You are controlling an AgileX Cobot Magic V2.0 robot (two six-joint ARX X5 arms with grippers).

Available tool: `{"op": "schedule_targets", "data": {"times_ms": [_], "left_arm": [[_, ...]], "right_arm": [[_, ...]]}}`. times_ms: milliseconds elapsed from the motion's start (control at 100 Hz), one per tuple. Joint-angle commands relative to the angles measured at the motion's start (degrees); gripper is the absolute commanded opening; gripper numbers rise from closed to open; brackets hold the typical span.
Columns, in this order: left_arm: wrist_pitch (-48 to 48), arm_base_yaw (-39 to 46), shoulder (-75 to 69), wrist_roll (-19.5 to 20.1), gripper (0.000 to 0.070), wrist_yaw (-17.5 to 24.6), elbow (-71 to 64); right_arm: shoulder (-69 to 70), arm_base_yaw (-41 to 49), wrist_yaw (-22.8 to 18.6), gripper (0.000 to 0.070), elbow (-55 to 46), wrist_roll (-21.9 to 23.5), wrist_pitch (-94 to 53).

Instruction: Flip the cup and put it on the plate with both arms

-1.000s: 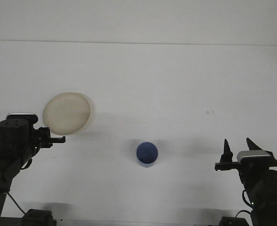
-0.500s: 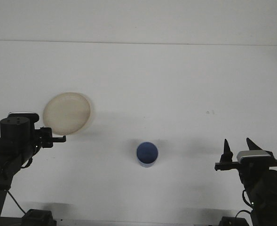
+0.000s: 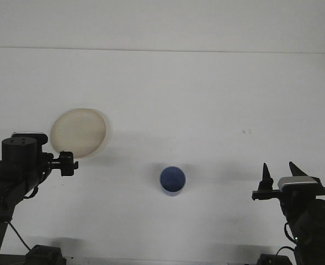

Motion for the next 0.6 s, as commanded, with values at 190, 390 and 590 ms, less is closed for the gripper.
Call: {"op": "schedule_targets", "data": {"times_ms": [190,390,590], "left_arm": [[-3.06,-9.40,6.34,-2.23,0.0472,1.38,6.56],[-1.53,-21.00,14.73,-4.68,0.0472,1.55,10.51],[-1.33,-29.94,24.28,-4.96,0.0471,1.57,16.46]], "right_arm": [[0.17,0.04,0.02,0.0479,0.26,0.39,0.57],[0.17,0.04,0.02,0.0479,0.26,0.39,0.57],[0.17,0.04,0.02,0.0479,0.26,0.39,0.57]]}}
